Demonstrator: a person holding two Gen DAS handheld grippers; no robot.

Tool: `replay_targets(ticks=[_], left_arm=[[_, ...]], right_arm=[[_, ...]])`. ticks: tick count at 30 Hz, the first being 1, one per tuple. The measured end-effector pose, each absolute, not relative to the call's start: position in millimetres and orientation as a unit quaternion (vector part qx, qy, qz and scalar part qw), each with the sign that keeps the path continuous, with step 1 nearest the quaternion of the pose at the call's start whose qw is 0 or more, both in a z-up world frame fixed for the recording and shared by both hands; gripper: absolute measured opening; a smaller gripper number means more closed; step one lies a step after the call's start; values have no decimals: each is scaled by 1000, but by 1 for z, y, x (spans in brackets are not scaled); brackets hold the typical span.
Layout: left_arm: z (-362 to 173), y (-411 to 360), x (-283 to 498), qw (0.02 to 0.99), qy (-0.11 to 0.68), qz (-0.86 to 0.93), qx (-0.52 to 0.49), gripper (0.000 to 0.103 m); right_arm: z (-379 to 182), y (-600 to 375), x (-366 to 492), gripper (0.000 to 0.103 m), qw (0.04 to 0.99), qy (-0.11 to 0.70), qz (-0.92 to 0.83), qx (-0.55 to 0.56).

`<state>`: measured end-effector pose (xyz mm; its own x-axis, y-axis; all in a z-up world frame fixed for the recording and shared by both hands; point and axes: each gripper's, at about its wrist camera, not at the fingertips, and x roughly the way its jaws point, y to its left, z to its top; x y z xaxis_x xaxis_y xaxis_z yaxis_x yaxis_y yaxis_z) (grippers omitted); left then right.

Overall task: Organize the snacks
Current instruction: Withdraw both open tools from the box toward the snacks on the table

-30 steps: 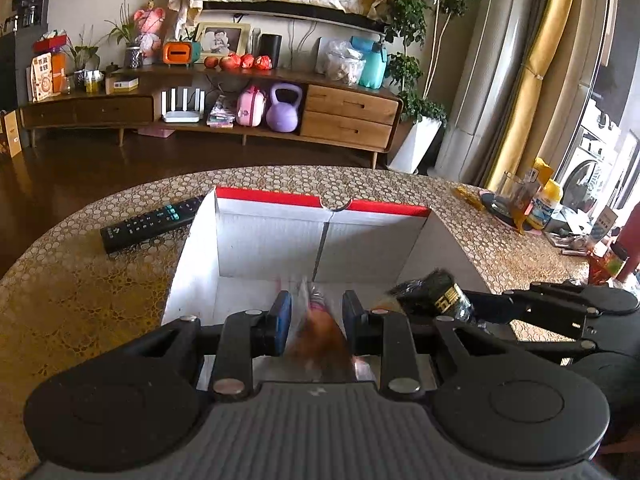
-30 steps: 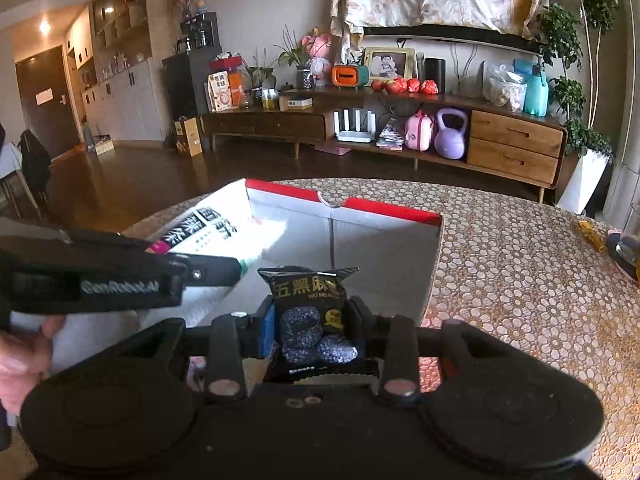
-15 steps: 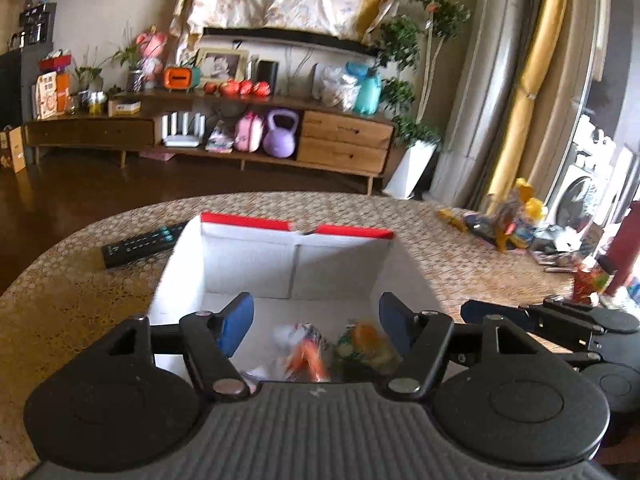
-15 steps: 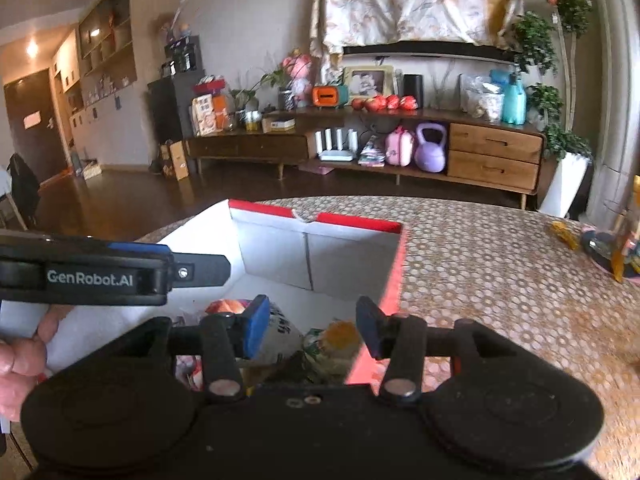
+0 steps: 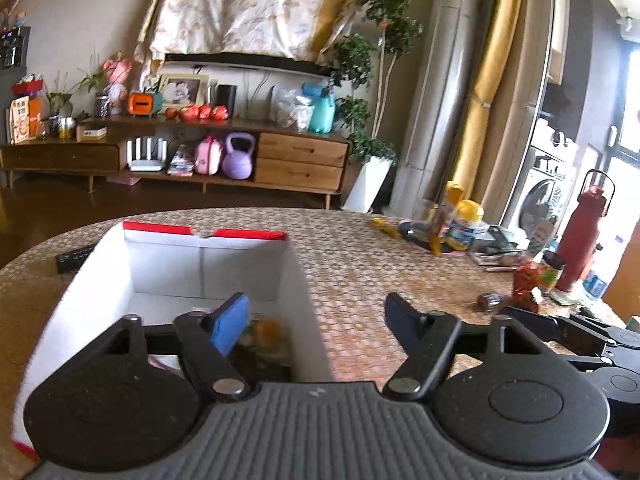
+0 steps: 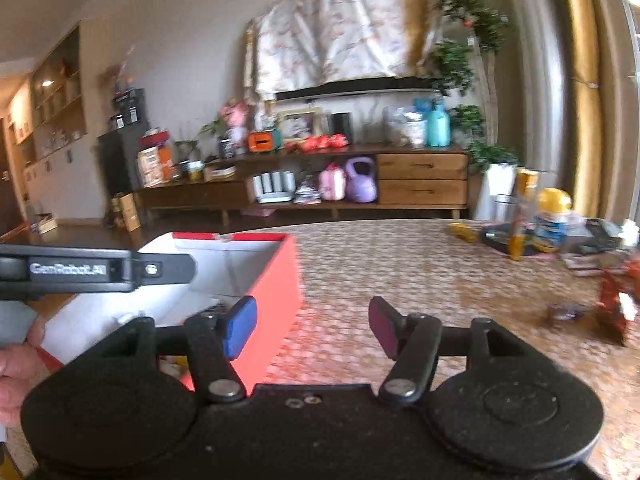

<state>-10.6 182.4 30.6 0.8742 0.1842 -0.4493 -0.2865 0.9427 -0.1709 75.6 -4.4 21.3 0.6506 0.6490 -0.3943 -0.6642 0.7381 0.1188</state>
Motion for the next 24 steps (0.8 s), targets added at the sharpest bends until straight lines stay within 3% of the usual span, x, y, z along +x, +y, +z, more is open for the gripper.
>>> replay_targets(ticks=[10,24], left_arm=[[20,112,15,970,210,60,-107,78],[0,42,61,974,211,-11,-80,84]], right_arm=[[-3,-86,84,74,948,202,248,8],[-41,-170,107,78,973,198,115,21]])
